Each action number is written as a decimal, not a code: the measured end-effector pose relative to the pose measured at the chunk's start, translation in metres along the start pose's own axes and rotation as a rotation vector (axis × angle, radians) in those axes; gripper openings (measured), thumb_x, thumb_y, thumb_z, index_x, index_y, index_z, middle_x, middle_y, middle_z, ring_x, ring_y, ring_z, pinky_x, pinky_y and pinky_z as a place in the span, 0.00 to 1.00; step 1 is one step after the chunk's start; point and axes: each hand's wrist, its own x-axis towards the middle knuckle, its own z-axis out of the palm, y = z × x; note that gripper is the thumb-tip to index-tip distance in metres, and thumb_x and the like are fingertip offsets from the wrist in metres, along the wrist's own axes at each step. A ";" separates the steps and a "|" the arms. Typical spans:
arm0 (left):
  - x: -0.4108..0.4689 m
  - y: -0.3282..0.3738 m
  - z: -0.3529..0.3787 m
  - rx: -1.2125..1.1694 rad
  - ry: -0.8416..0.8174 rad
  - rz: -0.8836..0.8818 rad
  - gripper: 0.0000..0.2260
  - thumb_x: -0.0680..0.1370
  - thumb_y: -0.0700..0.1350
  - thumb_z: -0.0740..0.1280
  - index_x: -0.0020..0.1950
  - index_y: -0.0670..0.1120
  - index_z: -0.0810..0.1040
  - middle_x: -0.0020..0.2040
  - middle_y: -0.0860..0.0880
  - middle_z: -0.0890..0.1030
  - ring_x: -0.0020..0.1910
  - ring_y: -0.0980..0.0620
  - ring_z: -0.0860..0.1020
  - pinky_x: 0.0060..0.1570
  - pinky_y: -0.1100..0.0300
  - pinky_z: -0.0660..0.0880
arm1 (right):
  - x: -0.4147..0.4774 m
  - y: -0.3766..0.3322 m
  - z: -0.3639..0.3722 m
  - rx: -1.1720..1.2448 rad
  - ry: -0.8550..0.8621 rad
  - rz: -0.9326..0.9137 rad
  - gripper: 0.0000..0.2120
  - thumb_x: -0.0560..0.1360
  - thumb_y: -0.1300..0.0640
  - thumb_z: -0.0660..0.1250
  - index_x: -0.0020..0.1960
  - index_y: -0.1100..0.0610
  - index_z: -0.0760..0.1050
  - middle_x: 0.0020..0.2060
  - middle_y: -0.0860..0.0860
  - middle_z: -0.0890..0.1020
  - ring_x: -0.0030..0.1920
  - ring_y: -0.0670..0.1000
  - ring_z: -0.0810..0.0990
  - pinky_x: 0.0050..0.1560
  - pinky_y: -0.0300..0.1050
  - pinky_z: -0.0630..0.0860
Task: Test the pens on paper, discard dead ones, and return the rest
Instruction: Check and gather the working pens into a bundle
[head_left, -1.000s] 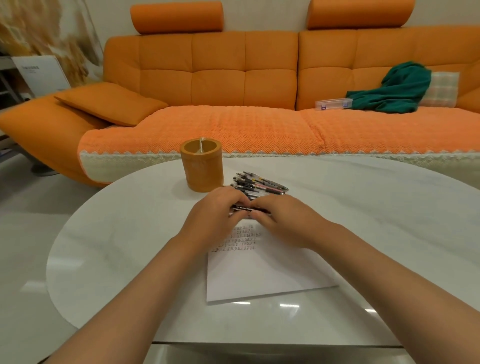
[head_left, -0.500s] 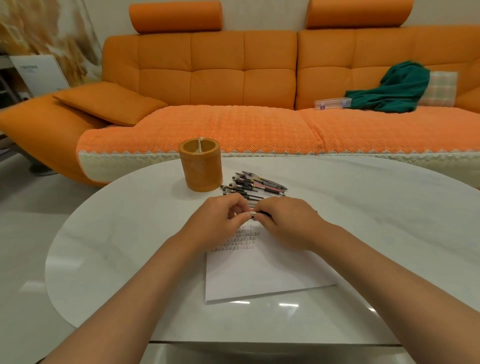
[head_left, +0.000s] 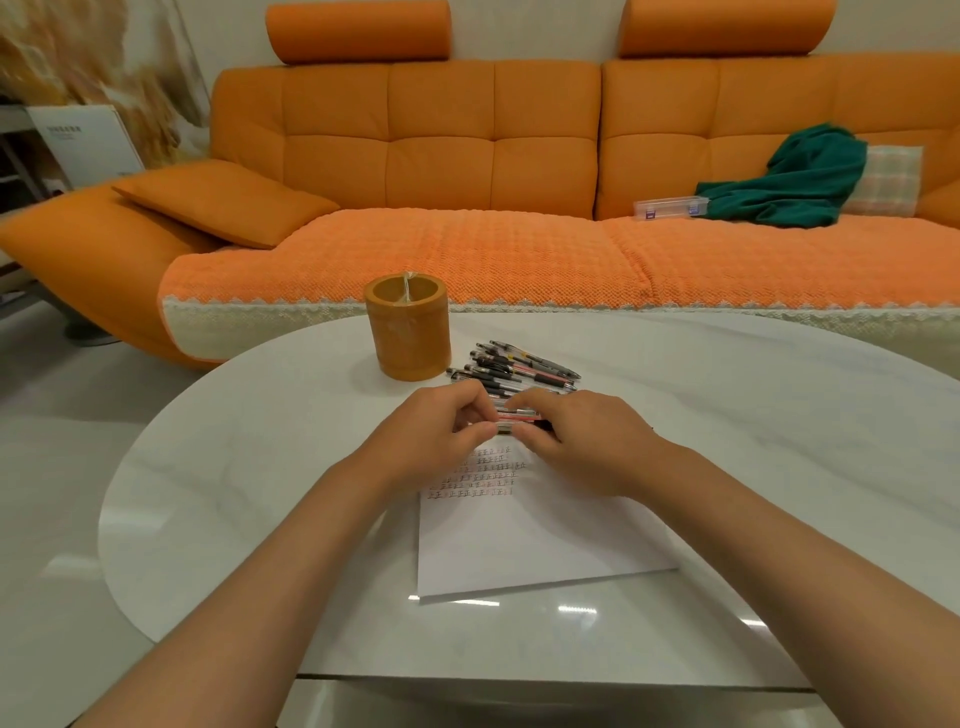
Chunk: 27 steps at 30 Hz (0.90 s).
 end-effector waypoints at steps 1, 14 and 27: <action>0.000 -0.001 -0.002 0.017 0.000 -0.009 0.03 0.79 0.48 0.70 0.47 0.55 0.79 0.42 0.56 0.80 0.43 0.55 0.79 0.45 0.53 0.79 | -0.001 0.002 0.000 0.057 -0.014 0.024 0.14 0.83 0.46 0.53 0.67 0.44 0.67 0.42 0.47 0.82 0.41 0.50 0.76 0.36 0.47 0.68; 0.001 -0.006 -0.005 0.155 -0.122 -0.057 0.06 0.80 0.46 0.66 0.53 0.57 0.80 0.44 0.59 0.79 0.43 0.59 0.77 0.41 0.64 0.73 | -0.001 -0.003 -0.004 1.086 -0.086 0.196 0.25 0.76 0.77 0.55 0.65 0.56 0.76 0.43 0.56 0.76 0.38 0.49 0.80 0.39 0.48 0.80; 0.004 -0.009 0.002 0.267 -0.177 -0.074 0.12 0.73 0.57 0.75 0.52 0.56 0.78 0.47 0.58 0.79 0.43 0.60 0.75 0.39 0.64 0.71 | -0.021 -0.012 0.011 1.068 -0.074 0.191 0.07 0.72 0.73 0.65 0.44 0.62 0.75 0.32 0.68 0.79 0.25 0.54 0.77 0.26 0.41 0.66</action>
